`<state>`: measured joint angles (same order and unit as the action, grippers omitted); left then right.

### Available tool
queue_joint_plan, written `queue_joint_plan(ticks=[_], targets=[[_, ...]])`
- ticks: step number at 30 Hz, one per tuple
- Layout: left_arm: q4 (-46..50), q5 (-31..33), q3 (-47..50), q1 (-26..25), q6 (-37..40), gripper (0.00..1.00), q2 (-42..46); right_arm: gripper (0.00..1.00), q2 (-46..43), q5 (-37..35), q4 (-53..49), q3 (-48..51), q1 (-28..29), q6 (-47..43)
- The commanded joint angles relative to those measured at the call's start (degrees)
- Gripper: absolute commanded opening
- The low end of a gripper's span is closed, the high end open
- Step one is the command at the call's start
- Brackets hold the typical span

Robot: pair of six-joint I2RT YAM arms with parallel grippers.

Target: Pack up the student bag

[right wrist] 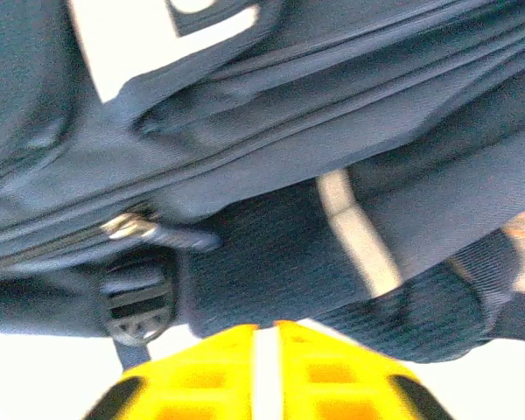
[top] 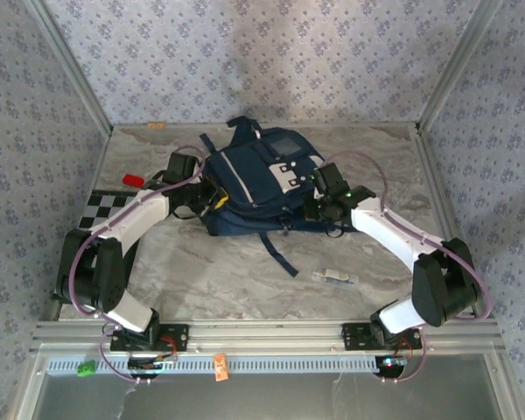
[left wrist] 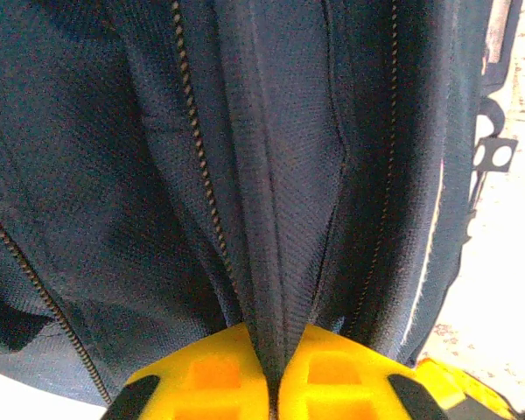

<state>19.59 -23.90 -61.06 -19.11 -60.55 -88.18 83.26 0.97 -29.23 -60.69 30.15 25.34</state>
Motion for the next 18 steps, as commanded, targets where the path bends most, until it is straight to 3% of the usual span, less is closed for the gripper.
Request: queue_joint_plan(ticks=[1, 4, 7, 13, 18], targets=[[1.82, 2.7, -1.86, -0.28, 3.92, 0.23, 2.55, 0.28, -3.18, 3.25, -3.07, -2.7, 1.6, -0.3], [4.63, 5.79, -1.85, -1.64, 5.62, 0.42, 4.58, 0.39, -3.67, 8.14, -0.66, -2.57, 0.49, 2.36], [8.99, 10.67, -2.16, -3.4, 6.68, 0.53, 6.13, 0.44, 0.23, 14.71, 0.48, -5.42, -0.2, 3.82], [12.75, 19.61, -3.05, -9.09, 7.32, 0.68, 8.11, 0.57, 9.07, 16.59, 0.07, -15.36, 0.2, 3.18], [14.34, 25.43, -4.56, -14.21, 7.9, 0.79, 7.53, 0.58, 17.73, 17.14, -2.08, -22.88, -0.28, 1.25]])
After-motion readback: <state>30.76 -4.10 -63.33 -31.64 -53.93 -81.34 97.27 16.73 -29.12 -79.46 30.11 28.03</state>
